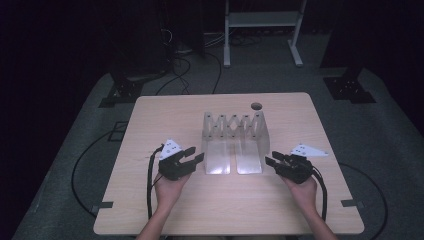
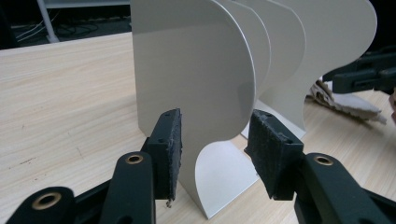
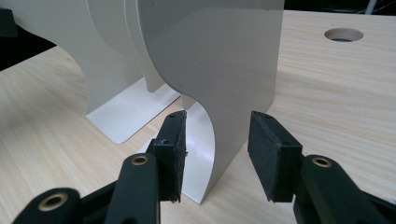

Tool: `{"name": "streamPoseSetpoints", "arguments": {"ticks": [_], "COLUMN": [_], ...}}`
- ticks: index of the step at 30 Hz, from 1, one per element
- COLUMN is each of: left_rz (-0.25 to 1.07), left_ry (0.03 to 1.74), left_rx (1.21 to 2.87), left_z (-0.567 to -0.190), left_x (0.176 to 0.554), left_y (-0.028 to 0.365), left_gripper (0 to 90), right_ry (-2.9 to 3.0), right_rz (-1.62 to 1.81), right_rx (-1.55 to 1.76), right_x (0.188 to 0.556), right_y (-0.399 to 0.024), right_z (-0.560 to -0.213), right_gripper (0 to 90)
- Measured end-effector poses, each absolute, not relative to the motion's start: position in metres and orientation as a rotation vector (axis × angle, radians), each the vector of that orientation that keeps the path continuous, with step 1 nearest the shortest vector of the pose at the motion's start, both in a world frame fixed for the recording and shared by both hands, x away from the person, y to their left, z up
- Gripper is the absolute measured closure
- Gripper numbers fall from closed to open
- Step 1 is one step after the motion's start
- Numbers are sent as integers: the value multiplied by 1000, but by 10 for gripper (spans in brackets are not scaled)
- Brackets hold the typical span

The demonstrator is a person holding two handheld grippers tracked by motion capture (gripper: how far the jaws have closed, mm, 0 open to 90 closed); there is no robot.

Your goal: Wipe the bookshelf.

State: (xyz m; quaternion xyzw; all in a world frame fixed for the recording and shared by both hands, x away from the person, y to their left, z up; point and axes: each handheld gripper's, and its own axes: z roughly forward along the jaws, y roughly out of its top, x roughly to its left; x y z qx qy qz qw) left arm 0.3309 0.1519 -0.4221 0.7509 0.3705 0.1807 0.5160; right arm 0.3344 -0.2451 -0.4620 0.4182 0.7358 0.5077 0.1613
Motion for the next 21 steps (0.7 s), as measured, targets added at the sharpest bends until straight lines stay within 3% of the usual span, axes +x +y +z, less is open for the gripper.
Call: {"name": "streamPoseSetpoints", "arguments": {"ticks": [21], "left_rz": [453], "left_ry": [887], "left_rx": [1826], "left_z": [-428], "left_x": [326], "left_y": [157], "left_gripper": [407], "right_ry": [2129], "right_rz": [1420], "right_rx": [1235], "right_x": [329], "right_y": [-261], "right_z": [-458], "right_gripper": [441]}}
